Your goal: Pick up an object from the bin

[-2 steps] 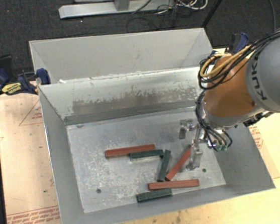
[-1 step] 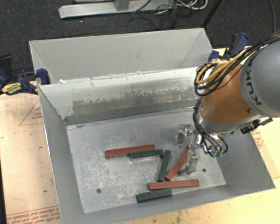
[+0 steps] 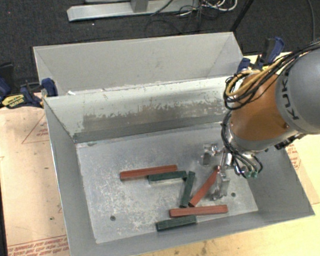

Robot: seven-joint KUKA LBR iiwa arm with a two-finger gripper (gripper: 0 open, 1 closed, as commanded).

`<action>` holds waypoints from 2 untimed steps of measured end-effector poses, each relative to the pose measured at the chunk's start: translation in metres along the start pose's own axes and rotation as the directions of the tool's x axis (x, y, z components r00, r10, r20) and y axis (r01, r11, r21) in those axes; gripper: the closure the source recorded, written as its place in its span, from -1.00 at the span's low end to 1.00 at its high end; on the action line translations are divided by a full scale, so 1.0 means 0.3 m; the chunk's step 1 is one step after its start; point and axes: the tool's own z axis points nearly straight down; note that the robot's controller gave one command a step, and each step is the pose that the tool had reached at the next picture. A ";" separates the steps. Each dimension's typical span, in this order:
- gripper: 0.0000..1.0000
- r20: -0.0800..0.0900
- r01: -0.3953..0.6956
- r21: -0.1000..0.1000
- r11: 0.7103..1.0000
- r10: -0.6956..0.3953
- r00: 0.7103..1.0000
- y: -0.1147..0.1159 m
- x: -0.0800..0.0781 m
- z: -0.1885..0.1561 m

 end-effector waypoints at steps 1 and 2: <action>-1.00 0.001 -0.062 0.001 0.998 0.062 0.998 0.171 0.015 -0.044; -1.00 0.001 -0.006 -0.004 1.000 0.006 1.000 0.232 -0.081 -0.061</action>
Offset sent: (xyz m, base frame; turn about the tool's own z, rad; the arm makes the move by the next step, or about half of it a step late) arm 0.0461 0.0468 0.0218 -0.0385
